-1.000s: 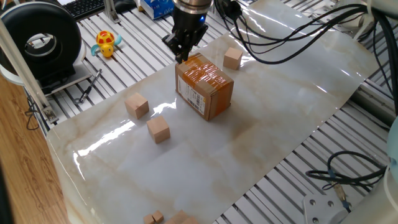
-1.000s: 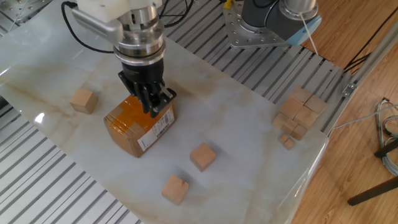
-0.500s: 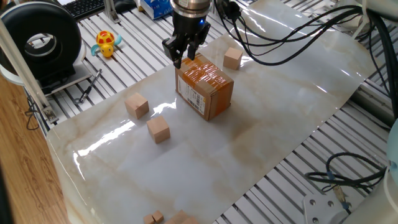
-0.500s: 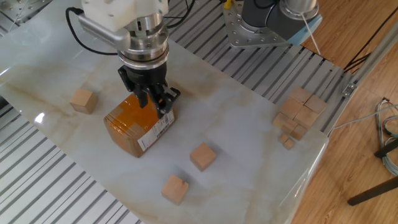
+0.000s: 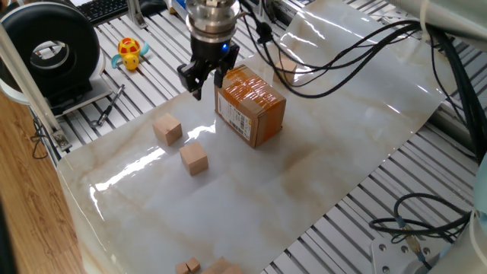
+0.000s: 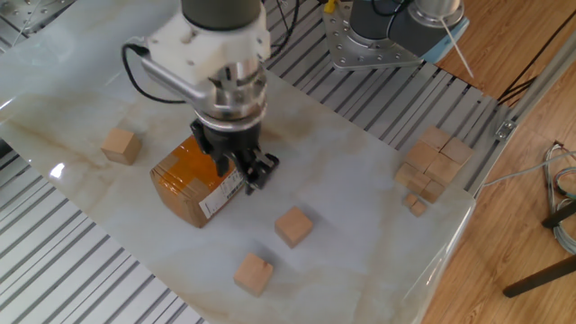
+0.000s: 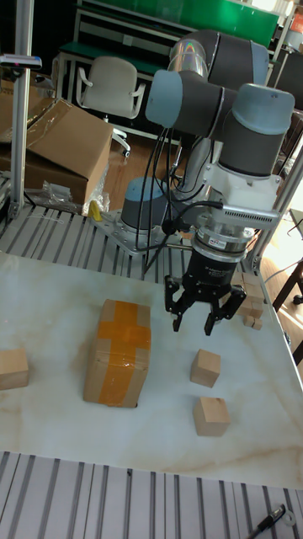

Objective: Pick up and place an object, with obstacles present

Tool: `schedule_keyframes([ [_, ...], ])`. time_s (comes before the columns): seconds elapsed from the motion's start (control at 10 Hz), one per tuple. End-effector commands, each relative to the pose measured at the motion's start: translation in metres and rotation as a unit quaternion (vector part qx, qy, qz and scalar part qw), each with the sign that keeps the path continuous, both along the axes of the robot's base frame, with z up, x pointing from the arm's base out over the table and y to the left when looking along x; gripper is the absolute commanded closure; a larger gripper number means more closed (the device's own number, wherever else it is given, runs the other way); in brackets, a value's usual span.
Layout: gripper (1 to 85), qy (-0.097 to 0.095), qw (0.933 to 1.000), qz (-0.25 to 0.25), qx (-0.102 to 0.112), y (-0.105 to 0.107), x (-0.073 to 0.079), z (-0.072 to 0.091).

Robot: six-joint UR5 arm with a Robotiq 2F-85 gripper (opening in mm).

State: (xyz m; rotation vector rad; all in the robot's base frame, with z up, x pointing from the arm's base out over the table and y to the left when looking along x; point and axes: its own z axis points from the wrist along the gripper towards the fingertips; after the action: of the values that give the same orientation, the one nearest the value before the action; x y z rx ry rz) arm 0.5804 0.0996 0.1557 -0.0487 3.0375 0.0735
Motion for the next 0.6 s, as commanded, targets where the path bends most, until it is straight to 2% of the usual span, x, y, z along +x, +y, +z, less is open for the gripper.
schedule_keyframes([
  [0.0, 30.3, 0.012, 0.9997, 0.018, 0.006, 0.012, -0.007, -0.004],
  [0.2, 27.3, 0.011, 0.9999, -0.008, 0.003, 0.026, -0.010, -0.025],
  [0.4, 27.0, -0.005, 0.9997, -0.023, 0.005, 0.036, -0.016, -0.049],
  [0.5, 25.7, 0.000, 0.9997, -0.026, 0.006, 0.036, -0.019, -0.050],
])
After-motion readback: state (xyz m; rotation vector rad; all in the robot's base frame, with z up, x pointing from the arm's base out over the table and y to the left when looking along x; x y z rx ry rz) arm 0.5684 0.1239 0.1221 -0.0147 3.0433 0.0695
